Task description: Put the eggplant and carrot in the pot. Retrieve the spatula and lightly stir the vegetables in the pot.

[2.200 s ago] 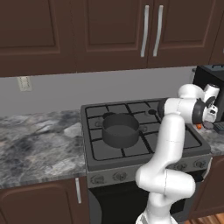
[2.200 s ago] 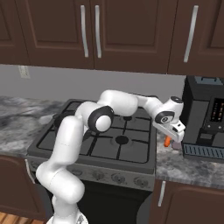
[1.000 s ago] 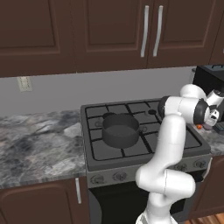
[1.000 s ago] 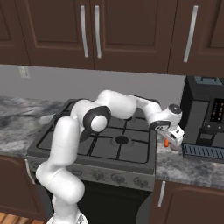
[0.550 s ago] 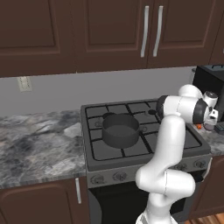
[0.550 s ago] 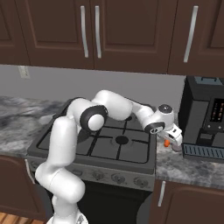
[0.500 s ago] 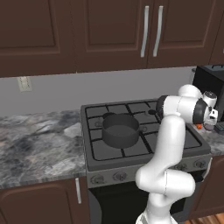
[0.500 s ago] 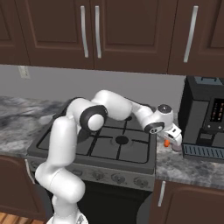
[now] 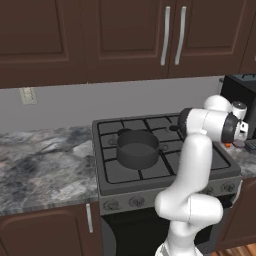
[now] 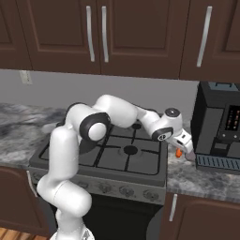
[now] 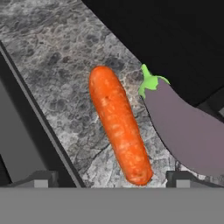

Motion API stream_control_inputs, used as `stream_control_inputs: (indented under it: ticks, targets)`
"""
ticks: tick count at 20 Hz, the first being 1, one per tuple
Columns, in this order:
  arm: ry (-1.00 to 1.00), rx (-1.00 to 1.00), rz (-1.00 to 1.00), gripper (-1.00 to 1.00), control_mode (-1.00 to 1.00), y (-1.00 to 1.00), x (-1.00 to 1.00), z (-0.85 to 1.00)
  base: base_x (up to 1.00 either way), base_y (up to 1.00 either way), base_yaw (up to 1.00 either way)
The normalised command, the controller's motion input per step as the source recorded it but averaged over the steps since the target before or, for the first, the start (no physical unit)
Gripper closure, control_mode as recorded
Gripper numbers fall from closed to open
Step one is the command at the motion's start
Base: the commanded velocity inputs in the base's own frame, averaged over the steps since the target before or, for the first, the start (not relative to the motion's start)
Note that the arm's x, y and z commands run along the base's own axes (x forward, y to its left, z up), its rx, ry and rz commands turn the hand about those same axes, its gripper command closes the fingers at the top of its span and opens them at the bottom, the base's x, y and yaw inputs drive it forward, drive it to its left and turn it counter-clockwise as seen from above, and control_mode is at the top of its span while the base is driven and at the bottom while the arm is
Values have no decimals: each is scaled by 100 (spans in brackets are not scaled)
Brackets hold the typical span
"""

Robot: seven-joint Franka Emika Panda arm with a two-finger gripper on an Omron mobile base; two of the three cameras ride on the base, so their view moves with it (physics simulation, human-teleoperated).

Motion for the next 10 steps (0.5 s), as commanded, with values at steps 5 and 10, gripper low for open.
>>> stream_control_inputs:
  ticks: [5,10]
  targets:
    - [1,0,1,-100,-100,0,-45,47,0,0,0]
    - [1,0,0,-100,-100,0,-20,8,0,0,0]
